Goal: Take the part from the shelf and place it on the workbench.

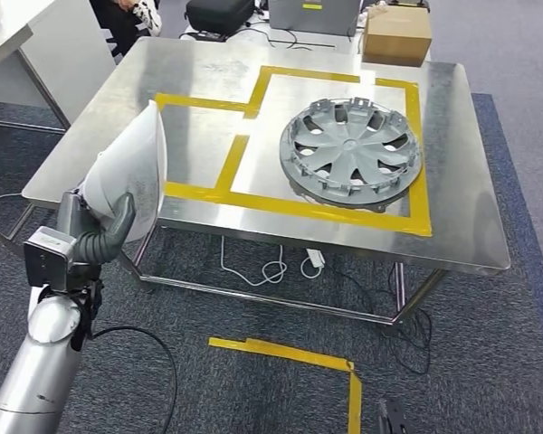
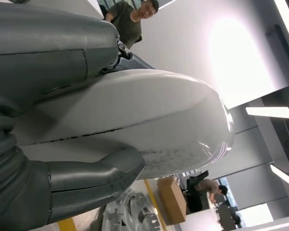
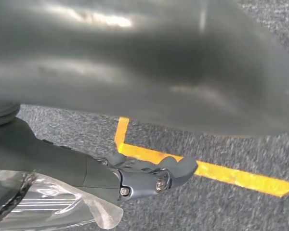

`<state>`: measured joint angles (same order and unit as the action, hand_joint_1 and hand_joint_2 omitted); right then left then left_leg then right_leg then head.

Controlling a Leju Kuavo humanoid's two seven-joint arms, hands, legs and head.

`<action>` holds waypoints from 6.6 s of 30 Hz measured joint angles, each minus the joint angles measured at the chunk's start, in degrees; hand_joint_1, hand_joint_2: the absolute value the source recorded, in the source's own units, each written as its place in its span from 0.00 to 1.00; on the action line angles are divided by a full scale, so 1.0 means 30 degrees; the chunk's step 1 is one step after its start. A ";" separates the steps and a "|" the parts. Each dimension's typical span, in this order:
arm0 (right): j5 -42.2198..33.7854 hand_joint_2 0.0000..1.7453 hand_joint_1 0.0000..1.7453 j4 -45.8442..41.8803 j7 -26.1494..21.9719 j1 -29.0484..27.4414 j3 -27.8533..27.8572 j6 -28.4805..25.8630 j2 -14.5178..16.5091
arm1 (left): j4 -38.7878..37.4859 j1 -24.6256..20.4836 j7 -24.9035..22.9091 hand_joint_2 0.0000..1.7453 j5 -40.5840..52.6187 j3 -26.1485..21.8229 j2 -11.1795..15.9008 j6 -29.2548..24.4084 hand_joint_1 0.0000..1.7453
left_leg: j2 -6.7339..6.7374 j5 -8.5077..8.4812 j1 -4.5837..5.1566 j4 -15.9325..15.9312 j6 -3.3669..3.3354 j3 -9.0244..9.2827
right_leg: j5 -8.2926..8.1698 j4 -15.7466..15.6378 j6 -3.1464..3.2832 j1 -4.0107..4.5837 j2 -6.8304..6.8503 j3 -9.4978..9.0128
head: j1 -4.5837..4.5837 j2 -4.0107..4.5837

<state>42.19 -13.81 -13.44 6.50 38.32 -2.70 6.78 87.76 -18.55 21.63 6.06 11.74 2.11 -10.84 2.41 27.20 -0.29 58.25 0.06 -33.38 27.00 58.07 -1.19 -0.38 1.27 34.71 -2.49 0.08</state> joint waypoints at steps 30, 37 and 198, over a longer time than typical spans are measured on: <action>0.0612 0.00 0.00 0.0053 -0.0002 -0.0032 -0.0098 -0.0514 0.0007 | -0.1781 -0.1568 -0.0801 1.00 0.2752 0.0000 0.0505 -0.0752 1.00 | -0.0648 -0.0139 0.0014 0.0017 -0.0127 -0.0123 | 0.0145 -0.0037 -0.0207 -0.0079 -0.0458 -0.0211 | -0.0055 -0.0003; 0.0678 0.00 0.00 0.0058 -0.0015 -0.0048 -0.0160 -0.0536 0.0007 | -0.1810 -0.1555 -0.0756 1.00 0.2586 0.0000 0.0505 -0.0681 1.00 | -0.0692 0.2217 -0.0069 0.4919 0.0319 -0.2382 | 0.0177 -0.0090 0.0510 -0.0104 -0.0520 -0.0368 | 0.0053 -0.0002; 0.1263 0.00 0.00 0.0080 0.0229 -0.0034 -0.0536 0.0184 -0.0022 | -1.4158 -0.7399 -0.5521 1.00 1.6103 0.3455 0.0862 -0.1397 1.00 | -0.0857 -0.0465 -0.0037 0.1114 0.0056 -0.1057 | 0.0144 -0.0092 0.0279 -0.0092 -0.0578 -0.0287 | 0.0273 -0.0003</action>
<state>45.98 -13.57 -12.75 6.40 36.71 -2.15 6.71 45.28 -40.75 5.07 54.37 22.10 4.70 -15.03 -0.17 25.81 -0.40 61.59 0.23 -36.55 27.43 57.80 -0.35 -0.66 -0.46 33.85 -1.67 0.07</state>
